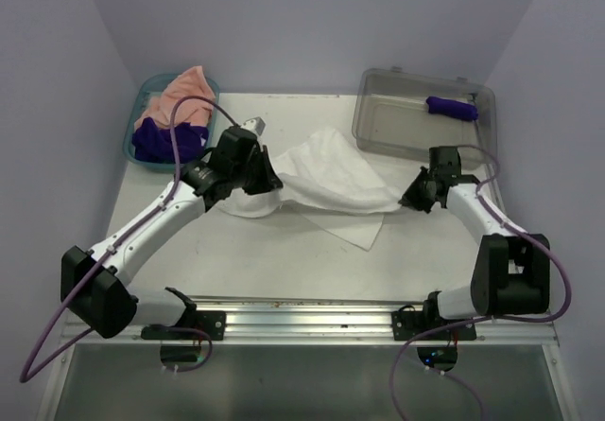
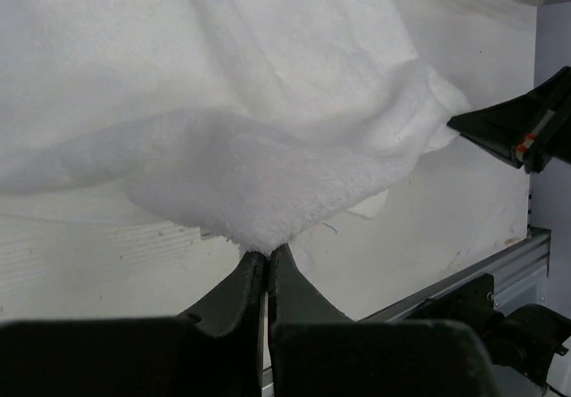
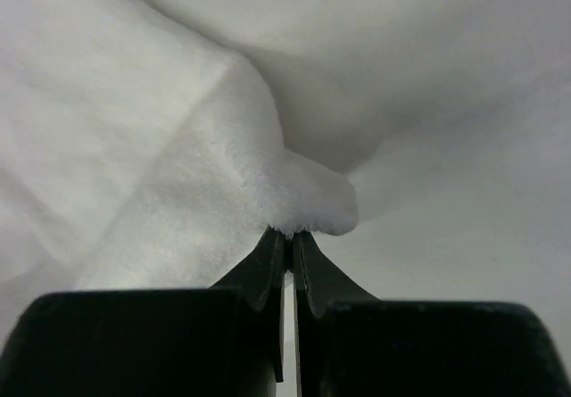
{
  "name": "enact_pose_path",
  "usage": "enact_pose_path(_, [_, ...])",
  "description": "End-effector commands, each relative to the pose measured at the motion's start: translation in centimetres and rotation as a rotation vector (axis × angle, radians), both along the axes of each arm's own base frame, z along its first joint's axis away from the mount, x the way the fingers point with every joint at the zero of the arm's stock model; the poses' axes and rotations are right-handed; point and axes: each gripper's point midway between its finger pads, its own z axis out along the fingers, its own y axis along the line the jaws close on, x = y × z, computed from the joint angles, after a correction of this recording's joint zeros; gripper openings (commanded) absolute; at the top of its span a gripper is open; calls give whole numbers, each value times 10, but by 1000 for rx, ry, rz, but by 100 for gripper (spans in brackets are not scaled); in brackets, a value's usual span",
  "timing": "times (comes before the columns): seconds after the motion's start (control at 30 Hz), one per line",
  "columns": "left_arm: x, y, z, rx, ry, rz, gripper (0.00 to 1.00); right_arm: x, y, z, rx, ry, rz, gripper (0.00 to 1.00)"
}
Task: Roll the towels
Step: Flatten the towel
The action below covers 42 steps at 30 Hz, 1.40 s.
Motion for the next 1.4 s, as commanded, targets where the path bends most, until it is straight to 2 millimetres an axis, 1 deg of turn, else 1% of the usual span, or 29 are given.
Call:
enact_pose_path(0.0, [46,14,32,-15,-88,0,0,79,-14,89,-61,-272,-59,0])
enact_pose_path(0.03, [61,19,60,-31,-152,3,0,98,-16,132,-72,-365,-59,0])
enact_pose_path(0.1, [83,41,88,-32,-202,49,0,110,-19,182,-81,-468,-66,0])
enact_pose_path(0.13, [92,49,129,-34,-301,55,0,116,-19,227,-84,-559,-61,0])
enact_pose_path(0.2, [100,79,156,8,-350,134,0,111,-19,275,-96,-659,-47,0])
enact_pose_path(0.23, [101,90,182,0,-407,151,0,106,-16,303,-96,-717,-23,0])
enact_pose_path(0.27, [100,97,191,-9,-424,161,0,93,-11,326,-82,-776,2,0])
enact_pose_path(0.3, [98,115,203,-12,-453,201,0,85,-8,337,-75,-806,22,0])
enact_pose_path(0.37, [93,127,204,-2,-460,227,0,67,-3,342,-76,-829,61,0])
enact_pose_path(0.4, [84,134,208,-1,-476,244,0,49,-1,349,-73,-863,75,0])
enact_pose_path(0.43, [81,135,187,13,-435,246,0,44,1,322,-64,-828,89,0])
enact_pose_path(0.5, [68,139,172,19,-417,253,0,29,13,288,7,-788,117,0])
enact_pose_path(0.53, [62,139,132,38,-332,251,0,12,16,247,27,-731,122,0])
enact_pose_path(0.6, [46,140,101,48,-270,242,0,-11,13,200,29,-642,85,0])
enact_pose_path(0.63, [35,141,58,70,-175,237,0,-36,11,157,30,-558,71,0])
enact_pose_path(0.67, [28,144,41,87,-140,243,0,-49,9,140,29,-521,53,0])
enact_pose_path(0.7, [13,149,10,115,-72,252,0,-65,8,118,36,-452,33,2])
enact_pose_path(0.73, [9,156,-4,147,-44,274,0,-79,10,103,58,-428,19,23])
enact_pose_path(0.8, [0,162,-25,174,16,293,0,-89,8,90,59,-385,4,49])
enact_pose_path(0.83, [-2,165,-32,182,40,300,0,-88,-1,92,6,-391,-12,60])
enact_pose_path(0.93, [2,171,-28,193,28,336,0,-76,-19,104,-117,-370,-5,62])
enact_pose_path(0.97, [1,173,-28,199,33,343,0,-68,-25,98,-153,-318,2,62])
enact_pose_path(1.03, [4,180,-28,228,34,363,0,-48,-30,114,-212,-338,46,57])
enact_pose_path(1.07, [3,181,-31,232,44,363,0,-38,-32,103,-230,-267,66,55])
enact_pose_path(1.1, [1,181,-34,238,49,357,0,-25,-29,116,-231,-295,85,52])
enact_pose_path(1.17, [1,180,-38,236,55,355,0,-9,-20,119,-267,-296,147,49])
enact_pose_path(1.27, [-1,177,-43,220,61,345,0,20,17,131,-425,-318,246,52])
enact_pose_path(1.33, [0,177,-42,215,56,349,0,40,50,124,-468,-287,313,57])
enact_pose_path(1.37, [1,177,-41,212,51,351,0,47,57,117,-476,-264,323,57])
